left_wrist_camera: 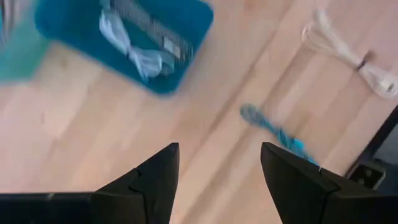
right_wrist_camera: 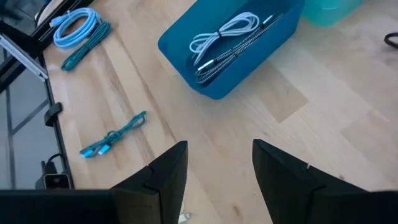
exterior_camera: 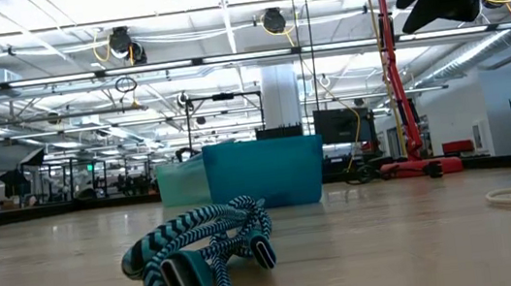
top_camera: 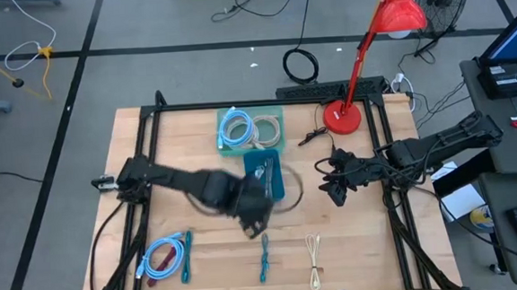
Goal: Pick & Place USB Port
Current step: Put the left blue charger cable into the blue bin
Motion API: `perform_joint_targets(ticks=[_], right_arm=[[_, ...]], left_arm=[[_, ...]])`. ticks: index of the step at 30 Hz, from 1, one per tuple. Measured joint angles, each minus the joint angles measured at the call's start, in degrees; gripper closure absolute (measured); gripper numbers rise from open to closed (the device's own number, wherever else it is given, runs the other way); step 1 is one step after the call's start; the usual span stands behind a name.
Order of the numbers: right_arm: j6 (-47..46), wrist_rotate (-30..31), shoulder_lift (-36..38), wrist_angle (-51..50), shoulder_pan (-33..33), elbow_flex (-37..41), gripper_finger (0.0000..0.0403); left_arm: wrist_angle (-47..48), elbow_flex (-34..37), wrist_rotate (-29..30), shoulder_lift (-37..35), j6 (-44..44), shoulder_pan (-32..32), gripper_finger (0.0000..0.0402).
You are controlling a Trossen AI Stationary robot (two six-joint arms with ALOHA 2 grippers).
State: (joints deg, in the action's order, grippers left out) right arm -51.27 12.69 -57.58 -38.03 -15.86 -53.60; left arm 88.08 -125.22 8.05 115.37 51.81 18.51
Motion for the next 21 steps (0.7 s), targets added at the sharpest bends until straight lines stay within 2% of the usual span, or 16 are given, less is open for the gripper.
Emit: perform_joint_targets(ticks=[5,10,17,21], right_arm=[[-2.7,-1.1,0.0,0.1,-0.2,0.0,0.0232],[-7.9,-0.6,-0.9,0.1,-3.1,0.0,0.0232],[-18.0,0.7,-7.4,1.0,-9.5,0.0,0.0232],[-21.4,0.8,-12.7,5.8,-12.6,0.0,0.0232]], left_arm=[[1.9,0.5,0.7,-0.1,12.0,6.5,0.0172],[1.9,3.4,0.8,-0.1,22.1,11.4,0.0172],[2.0,11.3,-2.2,-0.1,32.7,18.2,0.0172],[1.9,15.9,-3.4,-0.1,37.0,20.6,0.0172]])
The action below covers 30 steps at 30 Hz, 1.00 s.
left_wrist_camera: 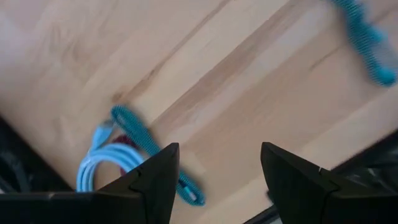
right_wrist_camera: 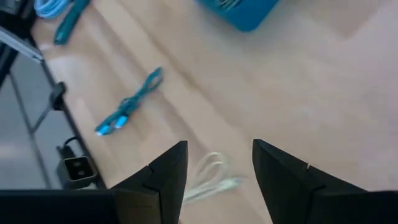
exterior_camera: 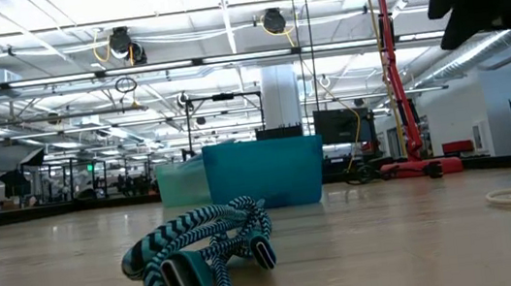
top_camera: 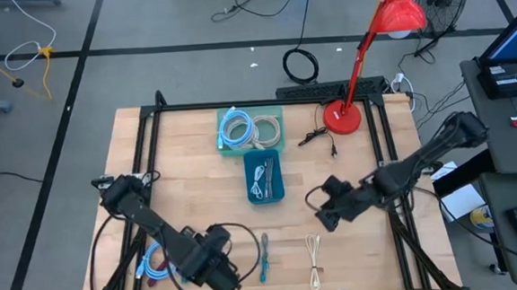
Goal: Pick & Place USB Port
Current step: Put the left blue charger cable into the blue bin
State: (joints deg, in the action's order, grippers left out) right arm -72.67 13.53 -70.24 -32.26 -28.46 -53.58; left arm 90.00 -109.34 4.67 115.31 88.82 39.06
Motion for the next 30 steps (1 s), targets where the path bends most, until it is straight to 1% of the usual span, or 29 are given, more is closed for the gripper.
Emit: perform_joint_targets(ticks=[4,8,11,15,17,20,24,27,30], right_arm=[[-1.8,-0.1,-5.4,9.3,-2.3,0.0,0.0232],[-1.8,-1.5,-9.6,16.7,-3.1,0.0,0.0232],[-1.9,-1.8,-11.4,18.7,-3.3,0.0,0.0232],[-2.7,-1.5,-11.6,19.1,-4.4,0.0,0.0232],[-2.7,-1.4,-11.6,19.3,-4.6,0.0,0.0232],[-2.6,-0.1,-11.3,19.2,-4.7,0.0,0.0232],[-2.2,0.2,-11.3,20.2,-4.7,0.0,0.0232],[-1.6,0.4,-11.3,21.6,-4.7,0.0,0.0232],[-1.5,1.5,-11.3,21.2,-4.7,0.0,0.0232]], left_arm=[[-0.6,4.7,-2.7,0.0,4.9,1.6,0.0172],[-4.2,9.1,-5.6,0.0,7.4,2.9,0.0172],[-4.9,11.8,-7.4,0.0,9.0,4.0,0.0172],[-6.8,16.1,-10.1,-0.5,11.4,5.5,0.0172],[-11.0,19.7,-10.2,-2.3,13.3,6.2,0.0172],[-18.5,26.9,-9.1,-6.0,17.1,7.1,0.0172],[-23.2,37.1,-8.6,-12.0,21.9,7.2,0.0172],[-28.2,43.1,-6.5,-16.4,22.5,6.7,0.0172],[-31.8,46.8,-5.3,-19.5,21.0,5.1,0.0172]])
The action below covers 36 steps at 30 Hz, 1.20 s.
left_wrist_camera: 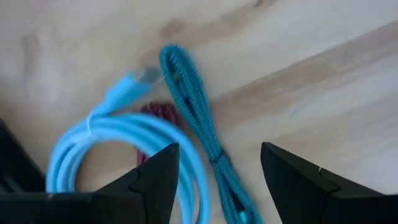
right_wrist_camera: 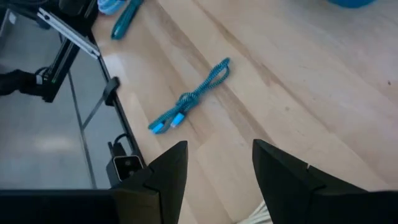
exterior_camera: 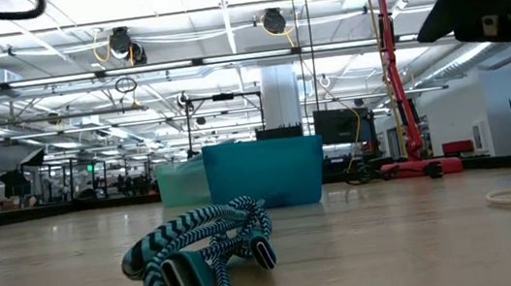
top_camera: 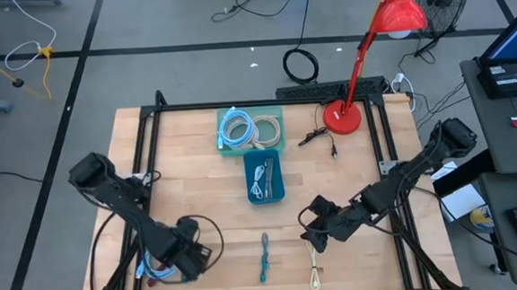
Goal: Pick & Place USB Port
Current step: Put the left blue charger cable into the blue bin
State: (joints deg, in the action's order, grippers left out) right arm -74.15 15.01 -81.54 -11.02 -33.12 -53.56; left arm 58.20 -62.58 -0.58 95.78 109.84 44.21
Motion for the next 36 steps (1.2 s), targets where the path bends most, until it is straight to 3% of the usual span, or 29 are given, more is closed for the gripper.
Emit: perform_joint_targets(ticks=[14,25,29,34,36], right_arm=[[-0.1,1.4,0.0,0.6,-0.1,0.0,0.0232],[1.9,1.5,0.0,3.7,-0.1,0.0,0.0232],[2.3,1.5,0.0,3.8,-0.1,0.0,0.0232],[2.6,1.4,0.0,3.8,-0.1,0.0,0.0232],[2.6,1.4,0.0,4.0,-0.1,0.0,0.0232]], left_arm=[[-1.8,1.8,-1.1,0.5,-5.5,-3.6,0.0172],[-7.2,2.6,-6.8,7.1,-6.8,-3.7,0.0177],[-14.3,5.5,-7.9,7.8,-6.1,-4.4,0.023],[-15.7,5.3,-7.2,5.8,-8.9,-6.6,0.0369],[-16.0,4.6,-3.1,3.6,-10.4,-8.4,0.0381]])
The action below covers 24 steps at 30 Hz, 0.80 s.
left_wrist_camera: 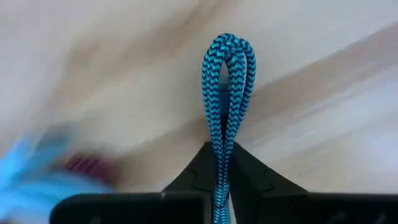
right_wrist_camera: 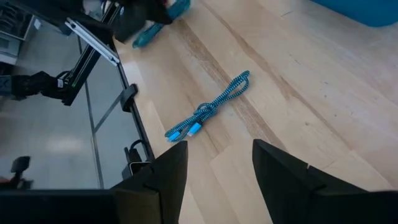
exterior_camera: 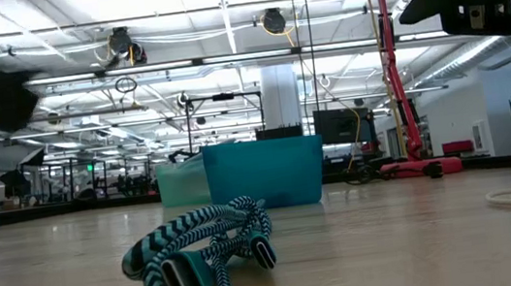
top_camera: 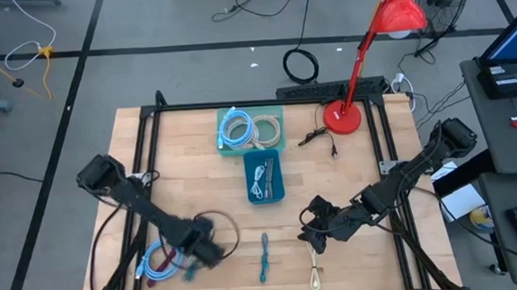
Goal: Pick & Place USB Port
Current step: Put the left blue charger cable into the blue bin
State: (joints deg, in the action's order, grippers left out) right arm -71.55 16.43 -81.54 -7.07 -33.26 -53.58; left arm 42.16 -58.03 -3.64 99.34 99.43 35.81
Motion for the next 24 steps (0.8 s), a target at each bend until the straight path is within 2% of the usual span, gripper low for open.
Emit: perform_joint_targets(ticks=[5,7,10,12,17,20,24], right_arm=[[-0.3,0.0,0.0,0.1,0.0,0.0,0.0232],[-0.4,0.0,0.0,0.2,0.0,0.0,0.0232],[-0.4,0.0,0.0,0.2,0.0,0.0,0.0232],[-0.4,0.1,0.0,0.2,0.0,0.0,0.0232],[-0.4,1.7,0.0,0.3,0.0,0.0,0.0232],[-0.4,2.9,0.0,0.4,0.0,0.0,0.0232],[-0.3,3.2,0.0,0.5,0.0,0.0,0.0232]], left_arm=[[-3.8,-6.1,15.2,-9.0,-8.6,-8.0,0.039],[-4.7,-8.9,18.5,-10.6,-14.1,-12.2,0.039],[-6.6,-13.7,19.8,-11.2,-21.2,-20.4,0.039],[-7.6,-15.9,19.1,-10.4,-25.6,-25.7,0.039],[-10.8,-18.8,9.8,-4.9,-31.5,-35.5,0.039],[-11.8,-19.8,6.1,-1.2,-32.4,-38.1,0.039],[-12.2,-19.9,2.4,3.6,-32.3,-38.3,0.039]])
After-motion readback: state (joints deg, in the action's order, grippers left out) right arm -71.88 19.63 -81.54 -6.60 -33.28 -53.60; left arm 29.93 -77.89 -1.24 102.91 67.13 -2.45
